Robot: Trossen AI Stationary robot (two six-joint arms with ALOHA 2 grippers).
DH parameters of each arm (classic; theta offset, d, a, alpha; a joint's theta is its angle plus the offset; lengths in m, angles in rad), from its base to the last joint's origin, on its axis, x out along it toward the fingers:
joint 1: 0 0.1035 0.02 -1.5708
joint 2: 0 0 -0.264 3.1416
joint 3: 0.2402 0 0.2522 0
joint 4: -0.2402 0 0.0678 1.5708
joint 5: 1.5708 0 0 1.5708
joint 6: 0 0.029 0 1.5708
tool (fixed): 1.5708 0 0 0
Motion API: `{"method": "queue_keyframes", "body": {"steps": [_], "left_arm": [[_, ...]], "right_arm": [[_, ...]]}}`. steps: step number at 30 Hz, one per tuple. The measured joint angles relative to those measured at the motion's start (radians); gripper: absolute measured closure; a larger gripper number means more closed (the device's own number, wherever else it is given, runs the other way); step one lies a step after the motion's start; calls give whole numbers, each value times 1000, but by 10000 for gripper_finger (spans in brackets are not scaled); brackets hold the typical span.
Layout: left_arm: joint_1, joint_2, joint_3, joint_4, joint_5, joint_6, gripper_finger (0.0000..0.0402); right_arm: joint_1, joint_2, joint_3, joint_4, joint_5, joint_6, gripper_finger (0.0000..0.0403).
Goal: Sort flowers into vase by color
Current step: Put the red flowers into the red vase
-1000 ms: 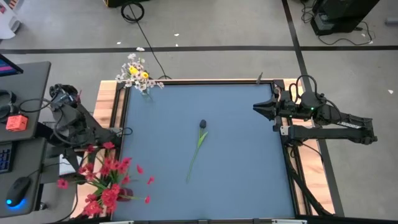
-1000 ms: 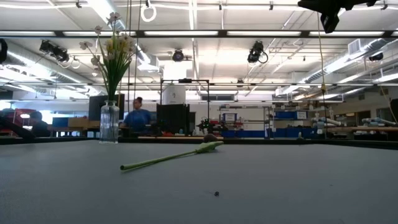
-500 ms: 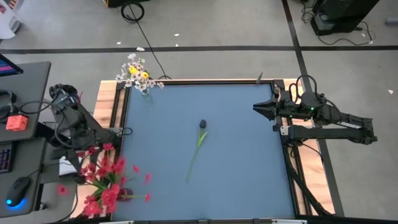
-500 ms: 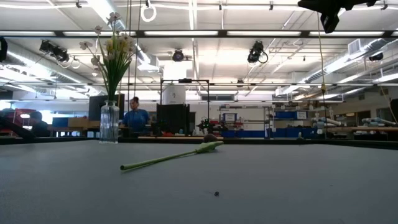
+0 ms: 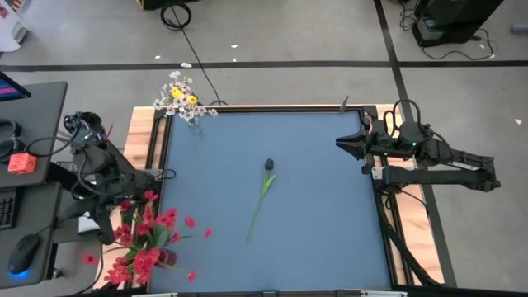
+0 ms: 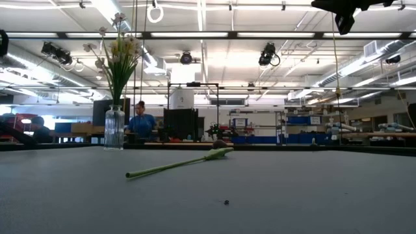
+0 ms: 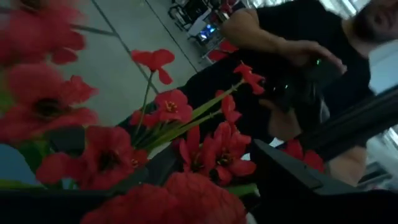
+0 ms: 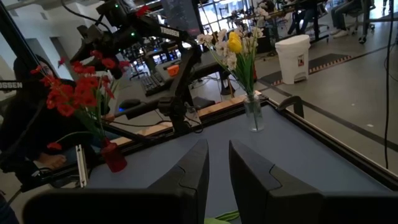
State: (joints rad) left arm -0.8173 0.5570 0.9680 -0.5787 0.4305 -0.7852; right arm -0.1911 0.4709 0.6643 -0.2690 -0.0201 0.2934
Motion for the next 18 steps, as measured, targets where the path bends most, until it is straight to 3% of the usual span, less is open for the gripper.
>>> {"method": "queue_keyframes", "body": {"steps": [8, 18], "left_arm": [[-40, 6, 0, 37, 13, -33, 214], [-149, 7, 0, -94, -125, -9, 214]], "right_arm": [[0, 0, 0, 3, 0, 0, 330], [0, 0, 0, 5, 0, 0, 330]]}}
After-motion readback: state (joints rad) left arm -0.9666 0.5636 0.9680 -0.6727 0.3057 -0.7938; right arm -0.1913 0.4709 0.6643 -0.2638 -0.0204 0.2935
